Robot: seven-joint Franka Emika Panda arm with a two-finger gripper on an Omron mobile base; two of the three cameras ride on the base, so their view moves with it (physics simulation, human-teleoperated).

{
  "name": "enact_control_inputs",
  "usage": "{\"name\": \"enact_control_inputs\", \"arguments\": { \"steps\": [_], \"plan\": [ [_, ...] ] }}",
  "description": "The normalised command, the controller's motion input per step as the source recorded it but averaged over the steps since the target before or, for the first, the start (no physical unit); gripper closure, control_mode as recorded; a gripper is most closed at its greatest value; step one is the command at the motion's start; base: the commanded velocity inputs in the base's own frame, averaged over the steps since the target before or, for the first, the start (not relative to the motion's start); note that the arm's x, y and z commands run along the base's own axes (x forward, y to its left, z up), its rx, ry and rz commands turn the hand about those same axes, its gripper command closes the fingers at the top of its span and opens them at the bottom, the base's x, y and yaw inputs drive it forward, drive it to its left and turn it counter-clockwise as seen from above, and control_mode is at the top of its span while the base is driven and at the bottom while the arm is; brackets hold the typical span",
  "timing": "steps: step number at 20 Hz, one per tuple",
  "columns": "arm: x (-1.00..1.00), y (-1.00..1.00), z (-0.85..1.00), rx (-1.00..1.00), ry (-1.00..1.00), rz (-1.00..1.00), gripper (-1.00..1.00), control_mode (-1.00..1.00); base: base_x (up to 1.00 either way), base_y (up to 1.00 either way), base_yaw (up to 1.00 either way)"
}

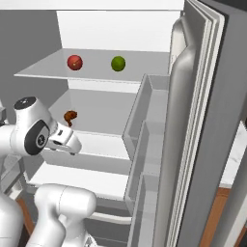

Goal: Gather the lime and onion from the fridge and place them on a tray on the dining counter. Then gather the chicken drumsticks from the fridge and place them on the other tray.

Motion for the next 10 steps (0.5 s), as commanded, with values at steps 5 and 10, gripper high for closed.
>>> {"name": "enact_control_inputs", "arguments": {
  "steps": [5,10],
  "plan": [
    [0.83,0.33,0.00,0.00,-0.03,0.27,-1.00,-1.00,0.00,0.00,0.00],
    [0.86,0.30,0.00,0.00,0.00,0.27,-1.00,-1.00,0.00,0.00,0.00]
  ]
}}
